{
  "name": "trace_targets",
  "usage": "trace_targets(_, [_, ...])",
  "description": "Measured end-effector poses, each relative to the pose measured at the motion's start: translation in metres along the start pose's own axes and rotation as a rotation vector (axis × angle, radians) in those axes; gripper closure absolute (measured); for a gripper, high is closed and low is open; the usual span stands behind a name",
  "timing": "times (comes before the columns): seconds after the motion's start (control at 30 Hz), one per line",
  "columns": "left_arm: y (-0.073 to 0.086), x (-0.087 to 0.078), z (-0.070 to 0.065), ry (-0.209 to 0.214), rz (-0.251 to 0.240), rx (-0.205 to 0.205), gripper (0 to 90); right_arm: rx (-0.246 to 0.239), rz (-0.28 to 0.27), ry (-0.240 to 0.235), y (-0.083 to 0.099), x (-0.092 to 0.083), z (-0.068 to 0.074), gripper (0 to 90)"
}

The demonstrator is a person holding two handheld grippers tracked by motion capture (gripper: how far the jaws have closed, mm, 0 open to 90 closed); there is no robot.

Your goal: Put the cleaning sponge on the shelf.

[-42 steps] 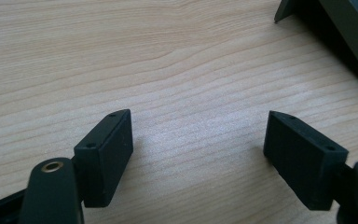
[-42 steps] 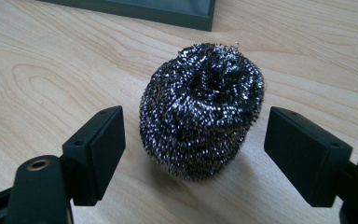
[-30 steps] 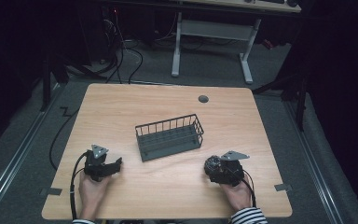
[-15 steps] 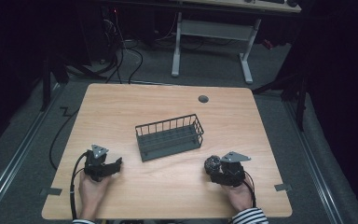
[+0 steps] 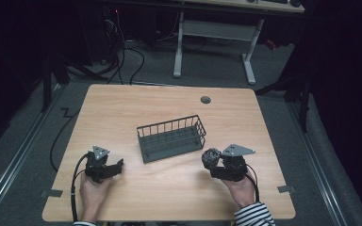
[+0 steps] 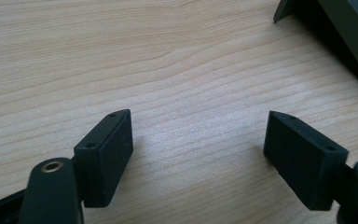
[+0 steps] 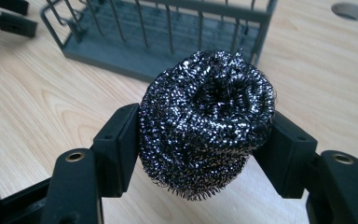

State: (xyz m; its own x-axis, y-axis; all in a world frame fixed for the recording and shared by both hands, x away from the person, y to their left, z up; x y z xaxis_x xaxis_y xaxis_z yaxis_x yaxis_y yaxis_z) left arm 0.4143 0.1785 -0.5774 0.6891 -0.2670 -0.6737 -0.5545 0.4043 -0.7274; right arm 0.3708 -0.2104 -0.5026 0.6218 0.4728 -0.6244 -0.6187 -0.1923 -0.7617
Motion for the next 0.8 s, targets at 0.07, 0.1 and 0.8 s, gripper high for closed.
trace_targets(0.07, [0.000,0.000,0.000,0.000,0.000,0.000,24.4,-0.015,-0.003,-0.019,-0.010,-0.001,0.005,36.3])
trace_targets(0.1, [0.000,0.000,0.000,0.000,0.000,0.000,24.4,-0.015,-0.003,-0.019,-0.010,-0.001,0.005,36.3])
trace_targets(0.8, [0.000,0.000,0.000,0.002,0.000,0.002,24.4,-0.056,-0.005,-0.094,-0.068,0.013,0.021,36.6])
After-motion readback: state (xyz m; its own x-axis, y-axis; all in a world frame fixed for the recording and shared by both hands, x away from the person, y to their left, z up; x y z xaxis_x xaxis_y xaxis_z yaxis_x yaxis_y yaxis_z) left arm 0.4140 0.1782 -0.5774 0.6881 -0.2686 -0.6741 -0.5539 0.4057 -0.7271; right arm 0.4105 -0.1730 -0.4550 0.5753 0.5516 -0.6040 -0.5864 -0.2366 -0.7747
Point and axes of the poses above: each handheld gripper's, and its own axes: x roughly forward along the jaws, y roughly out of its underside, z roughly to its left, the point moved 6 cm from there along x, roughly forward along the jaws, and after that the axes turned 11 degrees about x, right-handed, at the moved point
